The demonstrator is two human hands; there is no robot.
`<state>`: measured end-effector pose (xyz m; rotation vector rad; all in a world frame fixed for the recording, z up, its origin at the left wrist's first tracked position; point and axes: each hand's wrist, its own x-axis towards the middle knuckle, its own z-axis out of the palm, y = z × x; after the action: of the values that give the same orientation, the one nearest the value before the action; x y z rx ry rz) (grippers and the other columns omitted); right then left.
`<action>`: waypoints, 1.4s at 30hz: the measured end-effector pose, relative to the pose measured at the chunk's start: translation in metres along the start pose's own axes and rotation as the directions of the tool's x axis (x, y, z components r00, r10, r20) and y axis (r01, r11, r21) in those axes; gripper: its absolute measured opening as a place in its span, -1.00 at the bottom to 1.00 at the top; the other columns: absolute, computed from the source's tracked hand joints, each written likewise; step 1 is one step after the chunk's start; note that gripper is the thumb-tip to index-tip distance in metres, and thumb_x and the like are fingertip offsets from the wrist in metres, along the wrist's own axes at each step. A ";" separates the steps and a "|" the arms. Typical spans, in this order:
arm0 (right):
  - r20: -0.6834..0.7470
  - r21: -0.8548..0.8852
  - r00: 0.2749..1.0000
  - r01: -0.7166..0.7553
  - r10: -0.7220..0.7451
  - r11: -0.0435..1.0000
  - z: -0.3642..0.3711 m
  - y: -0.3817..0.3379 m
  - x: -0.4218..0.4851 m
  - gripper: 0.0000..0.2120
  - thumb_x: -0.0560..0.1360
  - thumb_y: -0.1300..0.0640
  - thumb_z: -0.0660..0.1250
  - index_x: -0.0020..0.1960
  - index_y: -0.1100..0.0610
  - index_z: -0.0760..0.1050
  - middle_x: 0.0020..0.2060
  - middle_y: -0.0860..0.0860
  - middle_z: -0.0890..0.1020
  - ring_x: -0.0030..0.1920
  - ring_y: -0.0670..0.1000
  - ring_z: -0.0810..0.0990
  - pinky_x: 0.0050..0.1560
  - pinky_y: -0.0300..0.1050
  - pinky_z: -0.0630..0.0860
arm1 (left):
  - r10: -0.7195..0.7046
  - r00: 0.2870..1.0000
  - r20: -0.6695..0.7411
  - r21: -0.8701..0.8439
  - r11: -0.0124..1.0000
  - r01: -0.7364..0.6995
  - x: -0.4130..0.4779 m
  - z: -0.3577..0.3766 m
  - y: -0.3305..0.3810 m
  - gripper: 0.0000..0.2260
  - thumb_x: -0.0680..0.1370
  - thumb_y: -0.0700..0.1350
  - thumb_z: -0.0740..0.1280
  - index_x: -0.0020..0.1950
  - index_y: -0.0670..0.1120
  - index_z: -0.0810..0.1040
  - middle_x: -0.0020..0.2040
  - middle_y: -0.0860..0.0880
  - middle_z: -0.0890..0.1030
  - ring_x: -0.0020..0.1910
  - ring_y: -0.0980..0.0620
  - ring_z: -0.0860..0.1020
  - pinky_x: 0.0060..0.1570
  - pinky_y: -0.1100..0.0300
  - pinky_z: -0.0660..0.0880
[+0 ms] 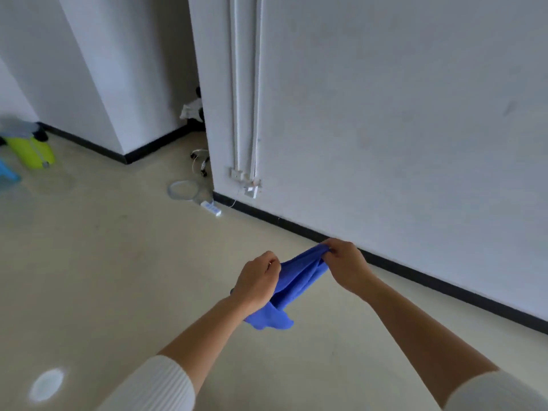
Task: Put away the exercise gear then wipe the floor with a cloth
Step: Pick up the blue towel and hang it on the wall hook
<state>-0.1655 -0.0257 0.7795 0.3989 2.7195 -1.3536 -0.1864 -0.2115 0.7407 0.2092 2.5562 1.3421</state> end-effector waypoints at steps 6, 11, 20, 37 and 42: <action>-0.264 0.052 0.964 0.034 -0.019 0.998 -0.144 0.004 -0.045 -0.74 0.47 0.28 0.15 -0.08 0.05 0.58 -0.17 0.04 0.66 -0.12 0.06 0.61 -0.15 -0.13 0.51 | 0.317 0.931 0.180 0.067 0.941 -0.333 0.021 0.048 0.141 -0.66 0.56 0.06 0.13 -0.28 -0.16 0.32 -0.38 -0.02 0.37 -0.37 0.03 0.30 -0.30 0.15 0.27; -0.469 0.075 0.883 0.015 0.022 0.997 -0.255 0.057 -0.102 -0.75 0.48 0.24 0.18 -0.13 0.00 0.59 -0.18 0.08 0.66 -0.19 0.05 0.58 -0.16 -0.08 0.53 | 0.492 0.810 0.320 -0.010 0.856 -0.517 0.006 0.141 0.246 -0.67 0.58 0.01 0.13 -0.32 -0.10 0.21 -0.40 -0.04 0.27 -0.38 0.03 0.22 -0.32 0.14 0.20; -0.688 -0.035 0.710 -0.240 0.150 0.970 -0.467 0.230 -0.238 -0.88 0.53 0.13 0.27 -0.07 0.09 0.59 -0.29 0.01 0.61 -0.28 -0.02 0.50 -0.32 -0.25 0.39 | 0.700 0.612 0.369 -0.164 0.697 -0.698 -0.054 0.352 0.448 -0.64 0.61 -0.03 0.16 -0.35 -0.10 0.18 -0.43 -0.01 0.23 -0.40 0.04 0.19 -0.35 0.17 0.19; -0.915 0.310 0.140 -0.353 0.377 0.883 -0.780 0.503 -0.395 -0.85 0.52 0.19 0.20 0.01 0.11 0.52 -0.21 0.00 0.58 -0.27 0.00 0.52 -0.38 -0.19 0.38 | 0.676 0.204 0.708 -0.368 0.600 -0.711 -0.113 0.765 0.710 -0.62 0.57 0.08 0.24 -0.34 -0.14 0.39 -0.40 -0.01 0.40 -0.38 0.06 0.34 -0.29 0.20 0.36; -0.951 0.235 0.093 -0.394 0.293 0.889 -0.894 0.558 -0.409 -0.88 0.53 0.13 0.25 -0.02 0.02 0.55 -0.24 -0.05 0.59 -0.18 -0.03 0.53 -0.22 -0.18 0.42 | 0.626 0.029 0.779 -0.465 0.609 -0.642 -0.102 0.897 0.789 -0.64 0.56 0.12 0.25 -0.28 -0.13 0.43 -0.30 -0.08 0.39 -0.27 -0.02 0.35 -0.17 0.13 0.39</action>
<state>0.4172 0.9244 0.9660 2.5711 2.9568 -0.8846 0.1741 0.9183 0.9165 1.7757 1.3791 0.8760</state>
